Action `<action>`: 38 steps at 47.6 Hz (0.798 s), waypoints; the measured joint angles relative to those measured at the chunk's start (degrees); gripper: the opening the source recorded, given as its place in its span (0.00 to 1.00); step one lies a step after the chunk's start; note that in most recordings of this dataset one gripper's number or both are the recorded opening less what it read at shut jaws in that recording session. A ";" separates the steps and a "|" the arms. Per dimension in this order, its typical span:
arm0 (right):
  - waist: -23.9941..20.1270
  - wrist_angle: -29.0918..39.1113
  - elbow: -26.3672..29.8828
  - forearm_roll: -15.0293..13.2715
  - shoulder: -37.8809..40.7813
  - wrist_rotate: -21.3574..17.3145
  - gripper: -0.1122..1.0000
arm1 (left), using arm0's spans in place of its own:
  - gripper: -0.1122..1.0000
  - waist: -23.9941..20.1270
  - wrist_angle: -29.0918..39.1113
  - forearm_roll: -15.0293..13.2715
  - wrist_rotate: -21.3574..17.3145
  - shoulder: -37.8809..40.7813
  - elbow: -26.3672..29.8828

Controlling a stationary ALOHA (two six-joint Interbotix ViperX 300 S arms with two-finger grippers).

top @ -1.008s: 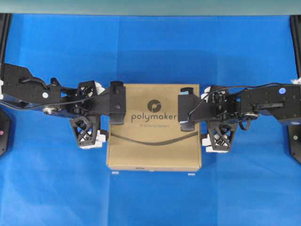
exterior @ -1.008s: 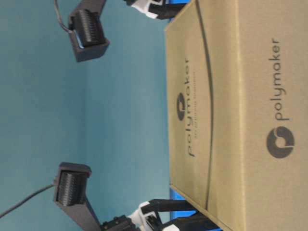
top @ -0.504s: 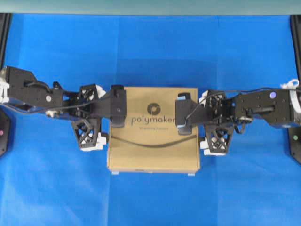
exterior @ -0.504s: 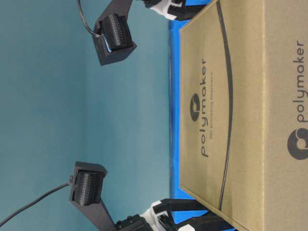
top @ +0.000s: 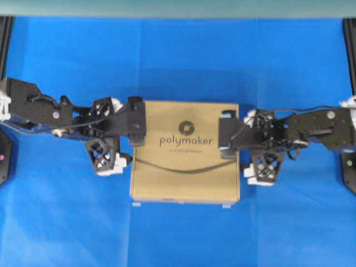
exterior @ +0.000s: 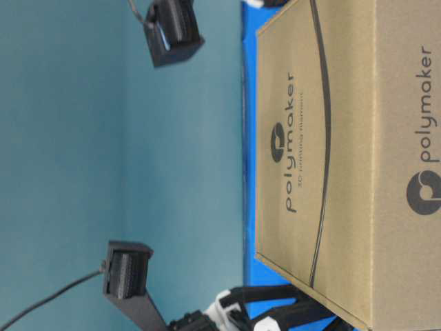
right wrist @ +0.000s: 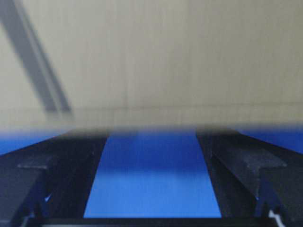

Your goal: Lift up the cardboard box by clamping it between your arms.

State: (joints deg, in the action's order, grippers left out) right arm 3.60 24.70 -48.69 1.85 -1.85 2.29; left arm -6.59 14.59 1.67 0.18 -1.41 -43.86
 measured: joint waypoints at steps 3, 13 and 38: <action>0.00 -0.09 -0.88 0.09 -1.32 0.00 1.00 | 0.87 -0.09 0.00 0.00 0.00 -1.05 -0.35; 0.00 0.53 -3.08 0.18 -4.75 0.00 1.00 | 0.87 0.35 3.52 0.00 0.00 -4.31 -1.67; 0.00 3.60 -9.67 1.14 -19.69 -0.09 1.00 | 0.87 1.23 6.15 0.00 0.35 -20.57 -10.37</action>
State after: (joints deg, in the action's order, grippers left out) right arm 3.60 28.30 -58.36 2.99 -21.53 2.20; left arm -5.36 20.74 1.67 0.53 -21.97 -54.23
